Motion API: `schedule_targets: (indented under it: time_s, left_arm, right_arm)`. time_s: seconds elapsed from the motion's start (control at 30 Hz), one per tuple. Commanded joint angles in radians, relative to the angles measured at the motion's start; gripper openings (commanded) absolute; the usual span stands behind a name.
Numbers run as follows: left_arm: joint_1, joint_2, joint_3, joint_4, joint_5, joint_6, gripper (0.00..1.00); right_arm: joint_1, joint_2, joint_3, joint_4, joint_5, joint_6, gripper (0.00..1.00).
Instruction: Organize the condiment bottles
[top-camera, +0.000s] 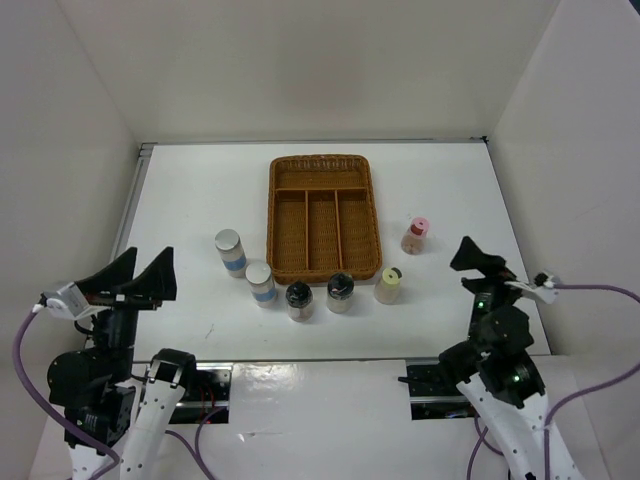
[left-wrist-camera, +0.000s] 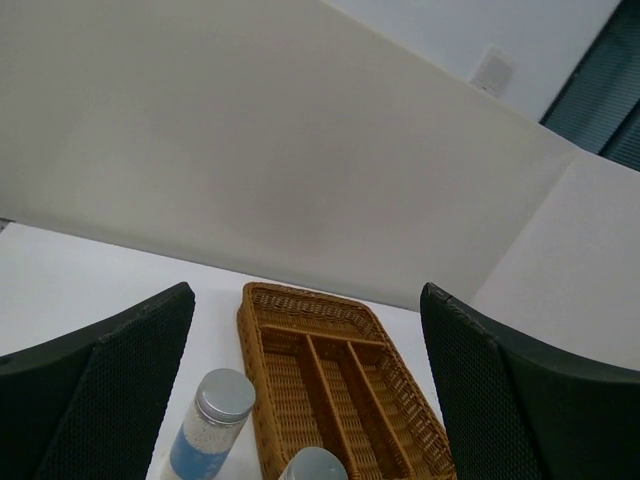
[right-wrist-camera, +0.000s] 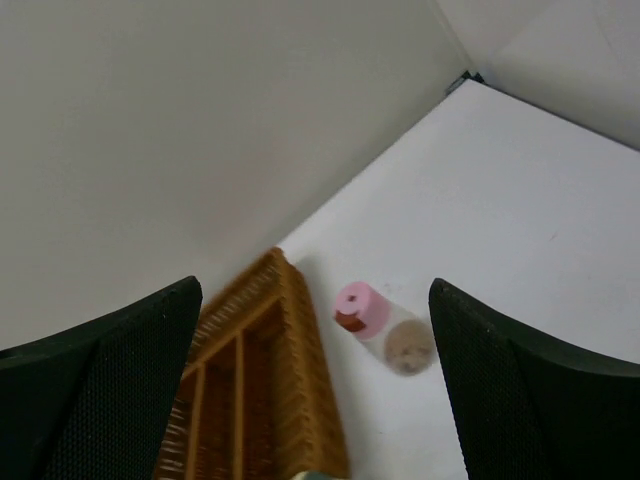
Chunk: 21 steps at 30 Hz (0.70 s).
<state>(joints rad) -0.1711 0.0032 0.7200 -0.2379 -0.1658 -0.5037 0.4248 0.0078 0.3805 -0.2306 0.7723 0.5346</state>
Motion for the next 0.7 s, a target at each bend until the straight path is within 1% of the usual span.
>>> schedule_targets:
  time_s: [0.0,0.03,0.1,0.13,0.17,0.2,0.23,0.27,0.3,0.4,0.43,0.47,0.5,0.53,0.57,0.63,0.67]
  left_arm:
    - [-0.001,-0.127,0.001,0.072,0.095,0.027,0.99]
    - [-0.001,-0.127,0.001,0.072,0.107,0.027,0.99]
    - [-0.001,-0.127,0.001,0.072,0.127,0.027,0.99]
    - [-0.001,-0.127,0.012,0.063,0.143,0.027,0.99]
    - [-0.001,-0.127,0.027,0.054,0.143,0.027,0.99]
    - [-0.001,-0.127,0.036,0.028,0.152,0.027,0.99]
    - [-0.001,-0.127,0.045,0.017,0.152,0.027,0.99]
    - [-0.001,-0.127,0.058,0.006,0.164,0.027,0.99]
    - [-0.001,-0.127,0.058,-0.018,0.175,0.027,0.99]
    - [-0.001,-0.115,0.094,-0.079,0.184,0.027,0.99]
    - [-0.001,-0.1,0.095,-0.093,0.184,0.027,0.99]
    - [-0.011,-0.085,0.108,-0.113,0.195,0.016,0.99]
    - [-0.011,-0.042,0.123,-0.123,0.195,0.016,0.99]
    - [-0.022,-0.011,0.134,-0.144,0.207,0.016,0.99]
    - [-0.022,0.06,0.145,-0.144,0.218,0.016,0.99]
    - [-0.022,0.142,0.179,-0.164,0.227,0.016,0.99]
    - [-0.022,0.237,0.199,-0.187,0.227,0.043,0.99]
  right_arm:
    - [-0.006,-0.068,0.149,-0.227,0.069,0.267,0.98]
    - [-0.006,-0.068,0.149,-0.219,0.035,0.227,0.98]
    - [-0.006,-0.068,0.149,-0.291,0.035,0.356,0.98]
    - [-0.006,-0.068,0.149,-0.37,0.025,0.44,0.98]
    - [-0.006,-0.068,0.138,-0.401,0.025,0.485,0.98]
    - [-0.006,-0.068,0.129,-0.401,0.003,0.564,0.98]
    - [-0.006,-0.068,0.114,-0.401,-0.023,0.565,0.98]
    - [-0.006,-0.068,0.104,-0.325,-0.071,0.541,0.98]
    - [-0.006,-0.068,0.084,-0.294,-0.071,0.544,0.98]
    - [-0.006,-0.068,0.06,-0.276,-0.038,0.735,0.98]
    - [-0.006,-0.068,0.06,-0.248,-0.069,0.701,0.98]
    - [-0.006,-0.068,0.049,-0.14,-0.193,0.608,0.98]
    - [-0.006,-0.068,0.049,-0.091,-0.264,0.429,0.98]
    - [-0.006,-0.068,0.04,-0.023,-0.374,0.391,0.98]
    - [-0.006,-0.068,0.04,-0.009,-0.399,0.374,0.98]
    - [-0.006,-0.055,0.052,0.013,-0.413,0.373,0.98]
    - [-0.006,-0.03,0.064,0.004,-0.404,0.373,0.98]
